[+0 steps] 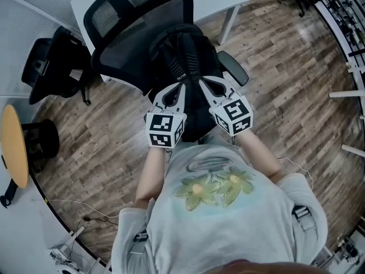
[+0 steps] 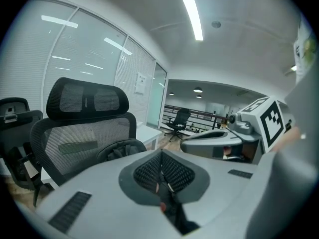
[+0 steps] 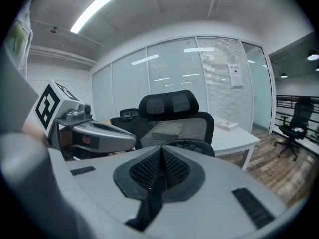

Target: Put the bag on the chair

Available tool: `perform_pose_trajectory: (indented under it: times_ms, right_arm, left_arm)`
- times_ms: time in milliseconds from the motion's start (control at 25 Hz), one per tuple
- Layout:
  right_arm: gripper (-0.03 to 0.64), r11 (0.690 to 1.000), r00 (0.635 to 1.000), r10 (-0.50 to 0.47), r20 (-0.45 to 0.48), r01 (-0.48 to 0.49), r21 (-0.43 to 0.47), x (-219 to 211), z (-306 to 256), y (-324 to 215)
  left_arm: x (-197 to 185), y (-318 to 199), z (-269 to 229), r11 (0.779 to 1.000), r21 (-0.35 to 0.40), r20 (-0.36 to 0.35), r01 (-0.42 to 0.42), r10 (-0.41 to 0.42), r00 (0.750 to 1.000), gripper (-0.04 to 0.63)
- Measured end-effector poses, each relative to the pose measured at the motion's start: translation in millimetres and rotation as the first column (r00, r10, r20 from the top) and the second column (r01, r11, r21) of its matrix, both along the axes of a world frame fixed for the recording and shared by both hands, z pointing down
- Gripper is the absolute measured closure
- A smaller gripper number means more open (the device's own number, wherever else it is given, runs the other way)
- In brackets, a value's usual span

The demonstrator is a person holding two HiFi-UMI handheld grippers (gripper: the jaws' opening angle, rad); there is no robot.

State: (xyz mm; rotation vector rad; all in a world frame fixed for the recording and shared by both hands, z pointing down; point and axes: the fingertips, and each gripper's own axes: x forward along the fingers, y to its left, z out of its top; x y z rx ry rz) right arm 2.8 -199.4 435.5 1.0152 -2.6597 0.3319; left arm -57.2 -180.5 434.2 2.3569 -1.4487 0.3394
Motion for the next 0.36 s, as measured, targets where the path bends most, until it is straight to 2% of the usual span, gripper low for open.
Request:
perform_pose_trajectory:
  times_ms: [360]
  right_arm:
    - [0.609,1.000,1.000,-0.003,-0.008,0.003,-0.003,-1.9,2.6,6.5]
  left_arm:
    - [-3.8,8.6,1.5,1.000,-0.001,0.010,0.001,-0.001,1.000,0.580]
